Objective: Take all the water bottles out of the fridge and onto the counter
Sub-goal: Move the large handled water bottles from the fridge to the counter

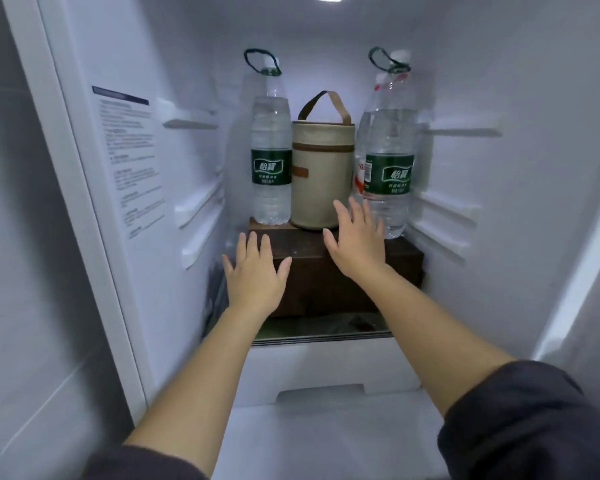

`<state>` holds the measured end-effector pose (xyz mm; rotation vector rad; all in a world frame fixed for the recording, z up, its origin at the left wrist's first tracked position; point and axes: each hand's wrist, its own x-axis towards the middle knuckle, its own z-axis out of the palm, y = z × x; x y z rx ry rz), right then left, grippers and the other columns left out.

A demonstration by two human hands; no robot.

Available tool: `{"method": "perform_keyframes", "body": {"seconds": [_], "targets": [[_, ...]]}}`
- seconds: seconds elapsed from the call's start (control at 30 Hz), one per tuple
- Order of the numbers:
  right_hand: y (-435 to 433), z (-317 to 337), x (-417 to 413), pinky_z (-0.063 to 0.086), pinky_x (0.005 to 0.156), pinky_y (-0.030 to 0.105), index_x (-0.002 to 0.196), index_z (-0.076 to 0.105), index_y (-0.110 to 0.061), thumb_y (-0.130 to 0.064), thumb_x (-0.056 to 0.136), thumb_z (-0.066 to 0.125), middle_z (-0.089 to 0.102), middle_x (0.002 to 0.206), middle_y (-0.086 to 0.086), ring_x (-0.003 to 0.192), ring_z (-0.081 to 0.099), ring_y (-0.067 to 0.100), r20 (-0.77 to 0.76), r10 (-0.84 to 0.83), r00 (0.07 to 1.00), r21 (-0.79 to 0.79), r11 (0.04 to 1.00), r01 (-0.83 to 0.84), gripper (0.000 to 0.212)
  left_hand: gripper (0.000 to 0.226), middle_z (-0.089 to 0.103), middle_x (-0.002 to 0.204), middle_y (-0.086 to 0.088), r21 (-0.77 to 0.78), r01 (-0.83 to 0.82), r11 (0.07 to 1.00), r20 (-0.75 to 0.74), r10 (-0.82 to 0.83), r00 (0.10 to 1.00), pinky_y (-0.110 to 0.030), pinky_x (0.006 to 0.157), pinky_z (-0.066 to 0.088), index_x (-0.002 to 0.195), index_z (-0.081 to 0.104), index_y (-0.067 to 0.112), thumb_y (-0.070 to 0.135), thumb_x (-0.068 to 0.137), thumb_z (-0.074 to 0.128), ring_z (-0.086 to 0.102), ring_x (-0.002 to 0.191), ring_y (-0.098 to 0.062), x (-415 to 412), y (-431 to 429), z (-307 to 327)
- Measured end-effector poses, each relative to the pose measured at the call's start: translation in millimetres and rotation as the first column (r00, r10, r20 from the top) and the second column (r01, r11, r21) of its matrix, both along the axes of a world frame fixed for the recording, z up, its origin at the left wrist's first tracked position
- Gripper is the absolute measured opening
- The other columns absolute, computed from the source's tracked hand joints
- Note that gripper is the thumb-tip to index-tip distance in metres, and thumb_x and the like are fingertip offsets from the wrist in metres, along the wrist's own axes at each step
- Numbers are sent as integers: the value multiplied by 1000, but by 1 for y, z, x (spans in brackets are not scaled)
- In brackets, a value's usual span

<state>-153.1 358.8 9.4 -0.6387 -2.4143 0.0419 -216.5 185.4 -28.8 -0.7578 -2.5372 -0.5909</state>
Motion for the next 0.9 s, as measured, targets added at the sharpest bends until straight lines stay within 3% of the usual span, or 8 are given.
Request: {"method": "perform_keyframes", "body": {"seconds": [0.13,0.27,0.37,0.43,0.53,0.77,0.9], "targets": [[10,8,-17,10,120,55,155,19,-25,-47,101,39,16,163,7,152,4,28,12,28,1000,35,999,-29,62,73,13,163,-7,-72,-26,997,-92,20,996,-49,120,10,155,12,11,57,99,18,2,151,-22,-6,0,-8],[15,2,-25,7,121,50,154,20,-25,-44,101,40,17,164,6,152,5,25,-13,99,995,-47,994,-99,60,76,16,162,-6,-66,-15,998,-16,14,1000,-49,119,5,155,14,10,60,98,15,7,150,-20,-11,-1,3],[20,-1,-28,8,122,47,154,21,-25,-43,100,41,16,164,5,152,5,25,-18,149,989,-99,984,-150,60,73,26,159,-10,106,4,994,95,-14,995,-46,117,18,153,19,9,52,98,39,24,146,-27,-29,10,30],[23,-3,-30,11,123,48,154,21,-25,-42,100,41,15,164,5,152,4,25,-12,168,986,-109,980,-168,60,72,39,149,-13,298,13,955,231,-85,969,-41,104,36,148,27,9,41,91,58,40,134,-31,-47,25,53],[26,-3,-33,15,122,49,154,23,-25,-43,100,42,17,164,3,152,6,25,5,186,983,-127,975,-184,60,75,49,139,-15,505,-25,863,354,-180,918,-33,86,39,143,33,6,29,83,71,49,124,-32,-75,48,76],[33,-6,-38,14,122,47,154,24,-26,-47,100,39,14,164,2,152,5,24,35,209,977,-140,969,-202,60,102,40,147,-16,556,-40,830,424,-242,873,-42,105,38,149,20,7,27,72,85,42,133,-34,-140,72,81],[34,-6,-37,14,122,47,153,24,-27,-47,100,38,13,165,1,152,3,24,36,217,976,-147,967,-209,59,111,37,148,-15,574,62,816,328,-298,897,-46,107,36,149,13,12,26,68,87,39,134,-33,-155,84,84]]}}
